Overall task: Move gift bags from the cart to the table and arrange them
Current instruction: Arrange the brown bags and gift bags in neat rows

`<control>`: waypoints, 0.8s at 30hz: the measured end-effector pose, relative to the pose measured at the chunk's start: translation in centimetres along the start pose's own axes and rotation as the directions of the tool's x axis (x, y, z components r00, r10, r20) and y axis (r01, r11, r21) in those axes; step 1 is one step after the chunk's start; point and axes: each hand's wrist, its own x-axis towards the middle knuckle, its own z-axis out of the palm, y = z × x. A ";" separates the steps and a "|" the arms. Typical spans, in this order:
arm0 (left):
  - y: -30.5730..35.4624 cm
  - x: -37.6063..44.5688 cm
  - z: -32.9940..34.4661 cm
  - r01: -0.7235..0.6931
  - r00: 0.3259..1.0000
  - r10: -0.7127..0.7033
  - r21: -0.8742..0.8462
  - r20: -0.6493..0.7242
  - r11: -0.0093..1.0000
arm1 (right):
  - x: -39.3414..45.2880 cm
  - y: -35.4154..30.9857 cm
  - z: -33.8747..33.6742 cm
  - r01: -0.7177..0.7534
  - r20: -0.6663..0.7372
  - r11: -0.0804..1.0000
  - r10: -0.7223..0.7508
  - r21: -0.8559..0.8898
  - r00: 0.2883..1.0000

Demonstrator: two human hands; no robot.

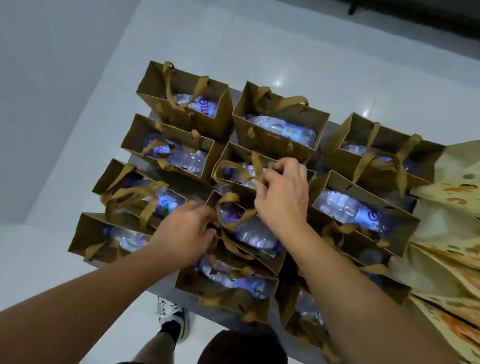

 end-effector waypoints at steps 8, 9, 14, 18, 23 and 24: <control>6.0 9.1 -3.9 -0.037 0.987 0.040 0.023 -0.156 0.999 | -0.7 0.7 -1.6 0.067 -0.103 0.906 -0.026 0.418 0.994; 6.5 10.0 -4.1 -0.037 0.986 0.041 0.027 -0.163 0.999 | -0.8 0.9 -1.5 0.063 -0.093 0.906 -0.026 0.419 0.995; 7.8 12.9 -4.2 -0.020 0.986 0.020 0.004 -0.166 1.000 | -1.4 1.5 -0.9 0.087 -0.081 0.902 -0.058 0.423 0.995; 7.6 14.5 -4.2 0.002 0.971 -0.013 -0.048 -0.240 0.999 | -1.4 1.8 -1.2 0.025 -0.072 0.893 0.008 0.450 0.997; 6.1 17.1 -4.3 -0.120 0.955 0.167 0.195 -0.245 0.973 | -1.3 1.7 -0.6 0.010 -0.133 0.879 0.061 0.477 0.989; 5.8 17.9 -4.3 -0.130 0.954 0.190 0.249 -0.231 0.960 | -1.2 1.8 -0.5 0.001 -0.133 0.878 0.071 0.479 0.989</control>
